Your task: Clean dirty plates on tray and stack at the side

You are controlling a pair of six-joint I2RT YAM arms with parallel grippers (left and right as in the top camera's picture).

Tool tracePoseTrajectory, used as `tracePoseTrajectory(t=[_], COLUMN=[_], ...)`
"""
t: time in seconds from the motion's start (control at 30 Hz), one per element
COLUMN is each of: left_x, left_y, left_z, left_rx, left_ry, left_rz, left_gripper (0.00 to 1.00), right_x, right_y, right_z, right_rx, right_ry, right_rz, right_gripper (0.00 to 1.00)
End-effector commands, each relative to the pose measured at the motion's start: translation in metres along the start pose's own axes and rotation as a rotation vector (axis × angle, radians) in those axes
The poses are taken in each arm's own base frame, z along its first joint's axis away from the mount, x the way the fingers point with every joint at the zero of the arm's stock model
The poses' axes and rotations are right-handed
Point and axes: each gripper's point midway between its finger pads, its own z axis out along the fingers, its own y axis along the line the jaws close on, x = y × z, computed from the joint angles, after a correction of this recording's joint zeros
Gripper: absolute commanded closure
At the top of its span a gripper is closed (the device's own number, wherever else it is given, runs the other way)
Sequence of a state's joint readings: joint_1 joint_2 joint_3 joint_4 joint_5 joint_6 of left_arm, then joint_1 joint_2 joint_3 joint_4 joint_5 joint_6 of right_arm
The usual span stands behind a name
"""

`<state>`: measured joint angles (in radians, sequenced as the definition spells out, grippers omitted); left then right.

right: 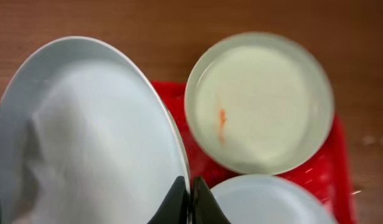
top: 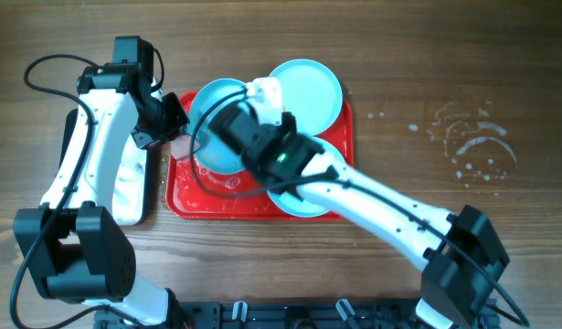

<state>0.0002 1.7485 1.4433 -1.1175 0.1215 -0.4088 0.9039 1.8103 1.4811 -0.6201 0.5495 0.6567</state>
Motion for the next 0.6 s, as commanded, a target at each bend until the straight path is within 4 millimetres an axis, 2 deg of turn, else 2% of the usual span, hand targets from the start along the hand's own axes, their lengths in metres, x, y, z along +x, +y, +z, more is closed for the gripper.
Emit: tracePoseTrajectory(t=[0.0, 0.13, 0.2, 0.27, 0.4, 0.47, 0.57], left_x=[-0.006, -0.004, 0.001, 0.015, 0.048, 0.055, 0.059], left_y=[-0.007, -0.013, -0.018, -0.023, -0.018, -0.013, -0.014], left_z=[-0.003, -0.001, 0.007, 0.026, 0.063, 0.071, 0.072], left_rx=[0.025, 0.034, 0.036, 0.031, 0.005, -0.004, -0.007], left_ry=[-0.019, -0.023, -0.019, 0.000, 0.060, 0.077, 0.083], left_rz=[0.019, 0.035, 0.057, 0.089, 0.132, 0.129, 0.137], left_gripper=[0.96, 0.96, 0.96, 0.96, 0.96, 0.96, 0.96], right_x=[0.050, 0.086, 0.099, 0.105, 0.094, 0.084, 0.068], right_y=[0.028, 0.038, 0.043, 0.040, 0.022, 0.012, -0.003], right_z=[0.035, 0.068, 0.081, 0.090, 0.102, 0.109, 0.120], right_rx=[-0.188, -0.242, -0.258, -0.253, -0.236, -0.227, -0.220], right_ry=[0.278, 0.415, 0.448, 0.466, 0.466, 0.448, 0.414], right_rz=[0.100, 0.111, 0.115, 0.124, 0.173, 0.203, 0.247], right_gripper=[0.96, 0.96, 0.96, 0.96, 0.96, 0.96, 0.96])
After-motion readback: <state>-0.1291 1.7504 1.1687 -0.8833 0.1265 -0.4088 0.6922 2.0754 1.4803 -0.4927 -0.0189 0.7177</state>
